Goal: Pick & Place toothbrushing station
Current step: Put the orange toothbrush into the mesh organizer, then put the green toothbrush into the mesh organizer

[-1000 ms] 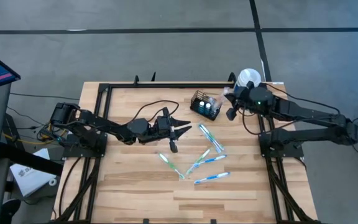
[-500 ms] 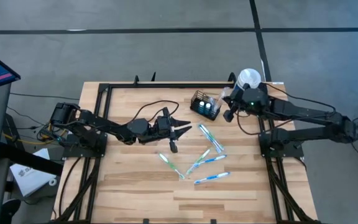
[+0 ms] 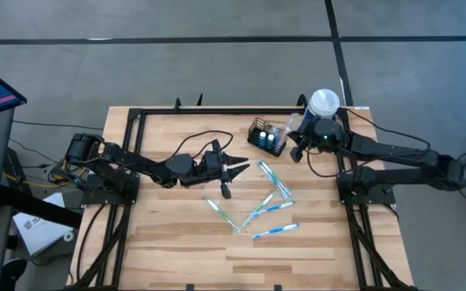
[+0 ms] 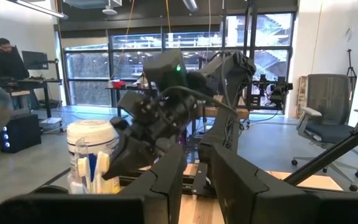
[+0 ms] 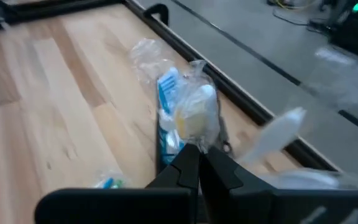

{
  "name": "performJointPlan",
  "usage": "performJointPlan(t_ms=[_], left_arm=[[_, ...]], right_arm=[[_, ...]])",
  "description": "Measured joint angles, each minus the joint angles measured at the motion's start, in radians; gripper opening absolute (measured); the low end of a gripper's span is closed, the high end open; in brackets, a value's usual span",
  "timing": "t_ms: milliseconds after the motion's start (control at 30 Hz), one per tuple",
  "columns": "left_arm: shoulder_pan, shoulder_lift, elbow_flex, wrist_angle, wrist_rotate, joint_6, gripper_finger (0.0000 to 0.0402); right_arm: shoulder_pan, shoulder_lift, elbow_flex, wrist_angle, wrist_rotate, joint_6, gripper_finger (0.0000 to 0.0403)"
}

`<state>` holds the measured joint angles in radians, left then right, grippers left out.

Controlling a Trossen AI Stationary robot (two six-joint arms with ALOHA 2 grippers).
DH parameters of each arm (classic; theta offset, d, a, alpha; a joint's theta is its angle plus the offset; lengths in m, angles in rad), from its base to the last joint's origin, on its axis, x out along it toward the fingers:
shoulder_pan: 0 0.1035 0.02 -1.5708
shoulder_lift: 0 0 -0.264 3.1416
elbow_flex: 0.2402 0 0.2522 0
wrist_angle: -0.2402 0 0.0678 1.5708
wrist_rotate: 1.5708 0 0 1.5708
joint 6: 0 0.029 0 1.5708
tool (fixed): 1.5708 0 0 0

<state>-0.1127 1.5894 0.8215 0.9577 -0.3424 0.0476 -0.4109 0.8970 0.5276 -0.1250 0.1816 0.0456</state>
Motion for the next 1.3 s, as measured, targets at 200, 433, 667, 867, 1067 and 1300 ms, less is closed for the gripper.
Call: performJointPlan(t_ms=[200, 433, 667, 867, 1067, 1300], left_arm=[[0.000, 0.000, 0.000, 0.000, 0.000, 0.000, 0.0076], [0.000, 0.000, 0.000, 0.000, 0.000, 0.000, 0.0076], [0.000, 0.000, 0.000, 0.000, 0.000, 0.000, 0.0076], [0.000, 0.000, 0.000, 0.000, -0.001, 0.000, 0.0076], [0.000, 0.000, 0.000, 0.000, -0.001, 0.000, 0.0076], [0.000, 0.000, 0.000, 0.000, -0.001, 0.000, 0.0076]], right_arm=[[-0.034, 0.000, -0.058, 0.068, -0.079, 0.001, 0.0000], [-0.042, 0.000, -0.073, 0.067, -0.083, 0.016, 0.0000], [-0.041, 0.000, -0.073, 0.066, -0.107, 0.004, 0.0009], [-0.041, 0.000, -0.073, 0.066, -0.107, 0.000, 0.0071], [-0.041, -0.016, -0.073, 0.064, -0.107, -0.003, 0.0140], [-0.042, -0.069, -0.073, 0.031, -0.105, -0.001, 0.0189]])
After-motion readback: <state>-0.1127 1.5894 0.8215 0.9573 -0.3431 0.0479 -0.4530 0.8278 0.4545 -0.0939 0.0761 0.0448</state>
